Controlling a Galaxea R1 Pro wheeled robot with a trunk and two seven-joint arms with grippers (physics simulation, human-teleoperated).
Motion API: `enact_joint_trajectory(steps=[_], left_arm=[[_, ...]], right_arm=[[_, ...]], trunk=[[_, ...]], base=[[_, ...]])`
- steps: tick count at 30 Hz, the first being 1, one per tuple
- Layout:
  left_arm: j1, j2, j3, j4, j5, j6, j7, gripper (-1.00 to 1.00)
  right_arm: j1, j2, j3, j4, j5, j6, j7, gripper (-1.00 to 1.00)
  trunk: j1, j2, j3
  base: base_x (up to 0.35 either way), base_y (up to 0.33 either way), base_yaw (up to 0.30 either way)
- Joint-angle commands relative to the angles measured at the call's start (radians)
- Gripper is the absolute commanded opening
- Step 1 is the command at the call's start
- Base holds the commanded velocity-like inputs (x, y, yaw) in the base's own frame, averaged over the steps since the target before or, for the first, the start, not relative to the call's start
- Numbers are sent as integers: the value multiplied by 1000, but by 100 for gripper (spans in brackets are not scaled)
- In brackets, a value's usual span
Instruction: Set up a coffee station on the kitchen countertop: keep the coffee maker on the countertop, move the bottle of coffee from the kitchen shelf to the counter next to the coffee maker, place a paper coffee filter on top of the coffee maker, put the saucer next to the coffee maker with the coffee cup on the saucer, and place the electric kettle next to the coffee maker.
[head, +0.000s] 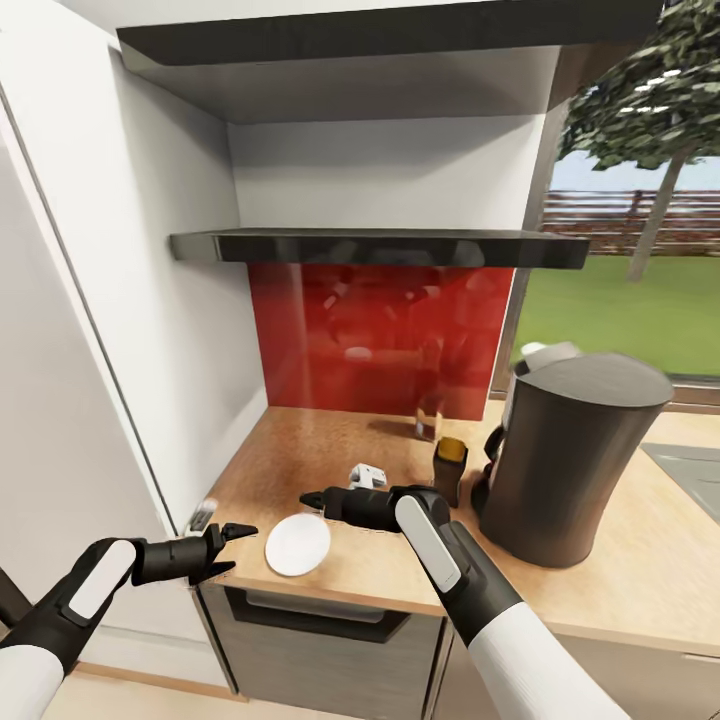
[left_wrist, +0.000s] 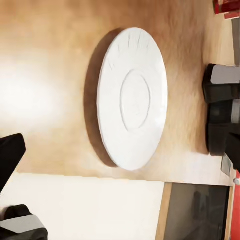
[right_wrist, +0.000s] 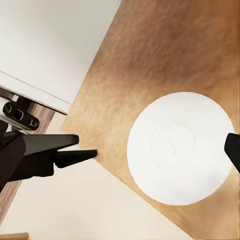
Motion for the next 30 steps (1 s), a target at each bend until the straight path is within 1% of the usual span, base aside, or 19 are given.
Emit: enact_joint_trajectory(steps=[1, 6, 15, 18, 22, 25, 30], left_arm=[[-1, 1, -2, 0, -7, 0, -9, 100], [-1, 0, -4, 0, -8, 0, -9, 100], [-1, -1, -5, 1, -8, 0, -9, 100], [3, -4, -6, 2, -8, 0, -9, 100], [28, -9, -6, 2, -9, 0, -9, 100], [43, -10, -5, 2, -9, 0, -10, 100], [52, -11, -4, 1, -7, 0, -10, 100]], right_arm=[[-1, 0, 0, 0, 0, 4, 0, 100], [-1, 0, 0, 3, 3, 4, -2, 100], [-1, 0, 1, 6, 5, 5, -10, 100], [-1, 0, 1, 8, 5, 5, -44, 100], [-1, 0, 2, 36, 0, 4, -103, 100], [-1, 0, 3, 54, -2, 4, -117, 100], [-1, 0, 3, 62, -1, 4, -124, 100]], trunk=[[1, -2, -2], [1, -2, -2], [1, -2, -2], [1, -2, -2], [1, -2, -2], [1, -2, -2], [1, -2, -2]], base=[[293, 0, 0], [165, 0, 0], [19, 0, 0], [2, 0, 0], [0, 0, 0], [0, 0, 0], [0, 0, 0]])
